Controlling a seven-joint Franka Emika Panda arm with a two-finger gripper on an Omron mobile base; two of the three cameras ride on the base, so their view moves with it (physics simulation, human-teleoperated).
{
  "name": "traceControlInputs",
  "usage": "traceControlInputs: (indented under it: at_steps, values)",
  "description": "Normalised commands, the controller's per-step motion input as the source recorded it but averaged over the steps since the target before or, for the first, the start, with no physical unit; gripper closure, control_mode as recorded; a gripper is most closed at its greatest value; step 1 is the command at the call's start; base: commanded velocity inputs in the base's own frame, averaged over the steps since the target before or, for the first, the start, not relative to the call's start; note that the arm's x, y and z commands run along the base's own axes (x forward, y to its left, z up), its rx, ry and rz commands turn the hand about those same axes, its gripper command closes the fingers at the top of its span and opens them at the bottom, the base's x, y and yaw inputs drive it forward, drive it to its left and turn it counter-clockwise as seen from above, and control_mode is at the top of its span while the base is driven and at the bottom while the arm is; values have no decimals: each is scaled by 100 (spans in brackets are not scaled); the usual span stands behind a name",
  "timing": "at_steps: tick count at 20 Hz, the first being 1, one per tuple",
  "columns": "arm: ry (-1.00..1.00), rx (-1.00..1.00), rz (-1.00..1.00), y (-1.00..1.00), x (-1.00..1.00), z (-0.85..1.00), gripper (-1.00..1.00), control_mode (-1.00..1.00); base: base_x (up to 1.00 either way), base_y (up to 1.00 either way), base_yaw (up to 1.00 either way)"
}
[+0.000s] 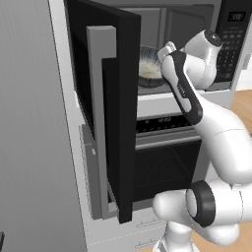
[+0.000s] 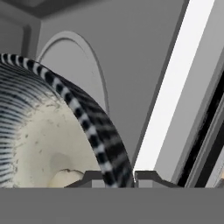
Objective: Pick the garlic from the sink and place it in the bowl. Then pick the bowl and place it in the microwave. Then close the microwave door and press the start button.
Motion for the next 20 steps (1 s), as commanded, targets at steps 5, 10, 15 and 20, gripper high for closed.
traceControlInputs:
  at_steps: [5, 10, 15, 20]
  values:
    - [0, 0, 0, 14, 34, 0, 100, -100, 0, 0, 0]
    - [0, 0, 0, 16, 19, -1, 100, -100, 0, 0, 0]
    - [-4, 0, 0, 3, 2, -9, -100, -100, 0, 0, 0]
    - [-19, 5, 0, -5, -32, 0, -100, -100, 0, 0, 0]
